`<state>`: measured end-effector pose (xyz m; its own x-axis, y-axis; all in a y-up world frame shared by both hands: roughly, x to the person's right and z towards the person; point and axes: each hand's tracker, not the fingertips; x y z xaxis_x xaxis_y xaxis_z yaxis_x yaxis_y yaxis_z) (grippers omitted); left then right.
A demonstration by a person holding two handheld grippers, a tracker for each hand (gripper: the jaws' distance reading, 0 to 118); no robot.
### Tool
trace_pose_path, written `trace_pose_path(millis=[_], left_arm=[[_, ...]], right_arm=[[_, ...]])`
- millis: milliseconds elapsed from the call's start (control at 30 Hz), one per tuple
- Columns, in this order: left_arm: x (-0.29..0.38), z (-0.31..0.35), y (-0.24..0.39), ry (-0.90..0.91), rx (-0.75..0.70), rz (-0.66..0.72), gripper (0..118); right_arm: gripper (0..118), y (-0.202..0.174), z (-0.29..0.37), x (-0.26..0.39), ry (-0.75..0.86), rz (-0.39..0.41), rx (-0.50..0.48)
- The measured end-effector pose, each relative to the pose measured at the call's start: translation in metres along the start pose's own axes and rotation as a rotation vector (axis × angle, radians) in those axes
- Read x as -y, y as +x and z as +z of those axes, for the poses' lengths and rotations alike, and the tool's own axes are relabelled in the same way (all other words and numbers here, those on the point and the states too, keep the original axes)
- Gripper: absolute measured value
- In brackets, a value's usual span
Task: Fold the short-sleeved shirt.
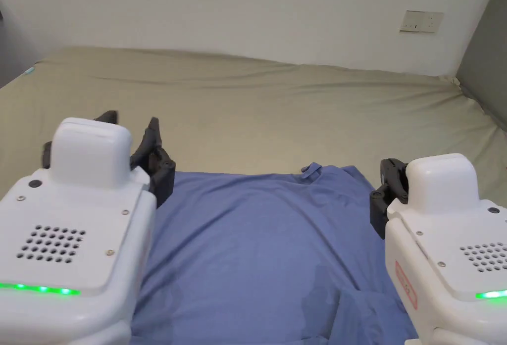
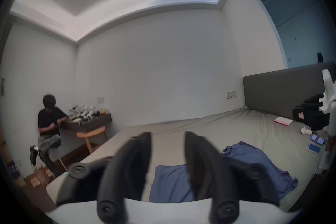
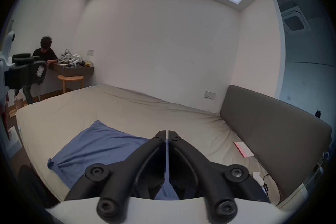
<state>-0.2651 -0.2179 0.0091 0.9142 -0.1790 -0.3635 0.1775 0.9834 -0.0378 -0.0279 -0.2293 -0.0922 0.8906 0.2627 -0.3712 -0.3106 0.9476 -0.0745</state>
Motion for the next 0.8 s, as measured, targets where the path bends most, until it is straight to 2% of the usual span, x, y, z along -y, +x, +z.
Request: trace_pose_path(millis=[67,100,133,167,233,400,500,600,733,800], left_arm=[[0.002,0.003,0.001,-0.015,0.079,0.004,25],[0.001,0.002,0.005,-0.034,0.055,0.01,22],[0.001,0.002,0.008,-0.048,0.051,0.02,8],[0.003,0.004,0.008,-0.049,0.065,0.03,0],[0.005,0.003,0.008,-0.058,0.063,0.034,0],[0.016,-0.001,0.0,-0.121,0.049,0.037,0],[0.038,-0.006,-0.013,-0.216,0.06,0.023,0],[0.083,-0.016,-0.035,-0.386,0.092,-0.002,0],[0.162,-0.02,-0.071,-0.655,0.035,-0.011,0],[0.199,-0.023,-0.087,-0.811,0.047,0.048,0]], right_arm=[[2,-0.006,0.004,0.001,-0.018,0.01,-0.034],[2,-0.008,0.005,0.003,-0.012,0.011,-0.03],[2,-0.011,0.006,0.005,-0.007,0.018,-0.031],[2,-0.013,0.006,0.005,-0.003,0.041,-0.028],[2,-0.015,0.007,0.006,0.011,0.062,-0.007],[2,-0.008,0.003,0.005,-0.01,0.046,-0.026],[2,-0.005,-0.001,0.012,-0.032,0.055,-0.028],[2,0.002,-0.005,0.022,-0.078,0.037,-0.041],[2,0.013,-0.005,0.046,-0.155,0.055,-0.036],[2,0.019,-0.006,0.06,-0.213,0.069,-0.022]])
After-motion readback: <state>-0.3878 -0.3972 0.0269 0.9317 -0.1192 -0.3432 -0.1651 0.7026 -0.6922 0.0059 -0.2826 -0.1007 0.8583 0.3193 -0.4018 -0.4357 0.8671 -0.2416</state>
